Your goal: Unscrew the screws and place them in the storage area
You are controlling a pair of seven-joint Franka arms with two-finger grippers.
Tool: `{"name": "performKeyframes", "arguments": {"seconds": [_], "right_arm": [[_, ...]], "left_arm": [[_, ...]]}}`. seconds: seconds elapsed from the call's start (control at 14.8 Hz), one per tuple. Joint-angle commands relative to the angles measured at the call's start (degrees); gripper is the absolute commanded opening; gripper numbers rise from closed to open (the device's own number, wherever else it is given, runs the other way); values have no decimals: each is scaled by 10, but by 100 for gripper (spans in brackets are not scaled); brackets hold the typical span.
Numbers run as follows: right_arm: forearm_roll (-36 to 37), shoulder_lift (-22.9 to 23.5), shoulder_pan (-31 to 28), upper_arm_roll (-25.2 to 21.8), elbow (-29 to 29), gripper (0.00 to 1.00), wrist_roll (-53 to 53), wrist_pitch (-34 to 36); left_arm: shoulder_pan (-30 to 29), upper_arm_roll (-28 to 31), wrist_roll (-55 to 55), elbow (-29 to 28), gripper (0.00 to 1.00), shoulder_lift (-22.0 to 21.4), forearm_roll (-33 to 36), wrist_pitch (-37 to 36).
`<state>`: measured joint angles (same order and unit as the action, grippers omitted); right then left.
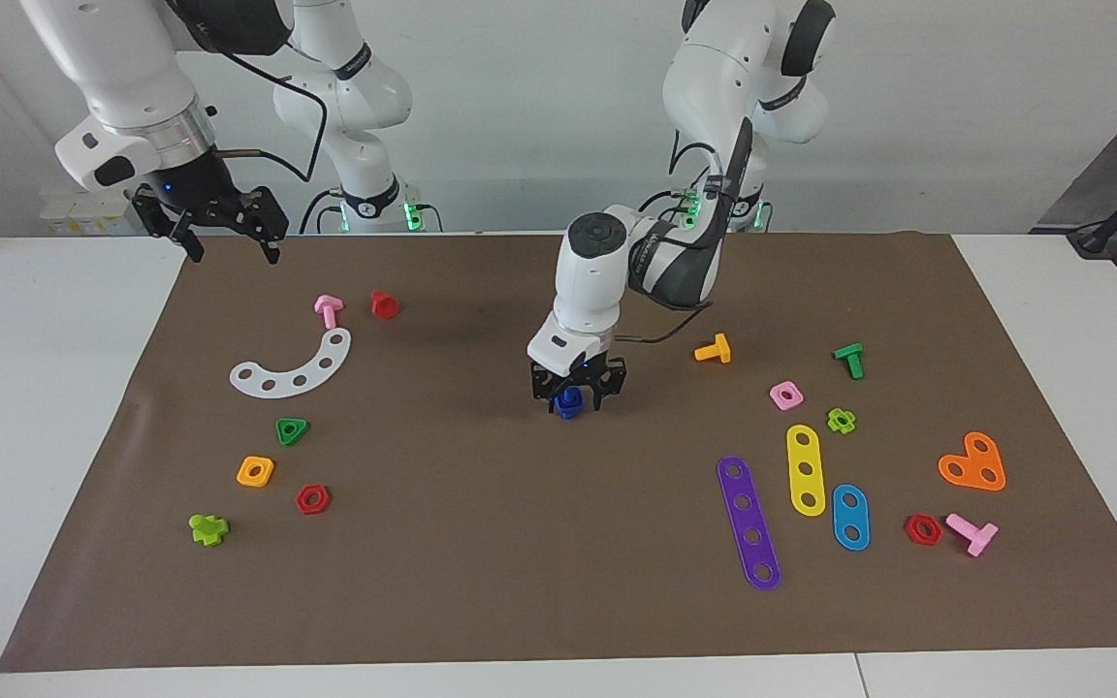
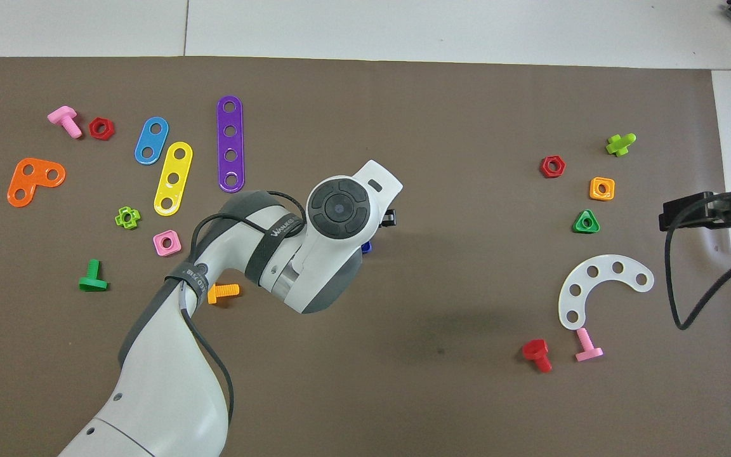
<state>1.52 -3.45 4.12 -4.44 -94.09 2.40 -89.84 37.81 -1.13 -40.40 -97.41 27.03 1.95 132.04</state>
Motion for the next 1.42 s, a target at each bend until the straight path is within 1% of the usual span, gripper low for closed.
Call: {"name": "performKeyframes", "arguments": {"seconds": [0.0, 0.81, 1.35], "right_arm": [[-2, -8, -1, -1, -2, 100, -13, 8], [-2, -8, -1, -1, -2, 100, -13, 8], [-2, -8, 0, -1, -2, 100, -13, 8]], "left_arm": [[9, 7, -10, -14, 77, 2, 13, 18], [24, 5, -9, -43, 75, -7, 13, 14], [24, 7, -7, -41, 68, -7, 13, 10]]}}
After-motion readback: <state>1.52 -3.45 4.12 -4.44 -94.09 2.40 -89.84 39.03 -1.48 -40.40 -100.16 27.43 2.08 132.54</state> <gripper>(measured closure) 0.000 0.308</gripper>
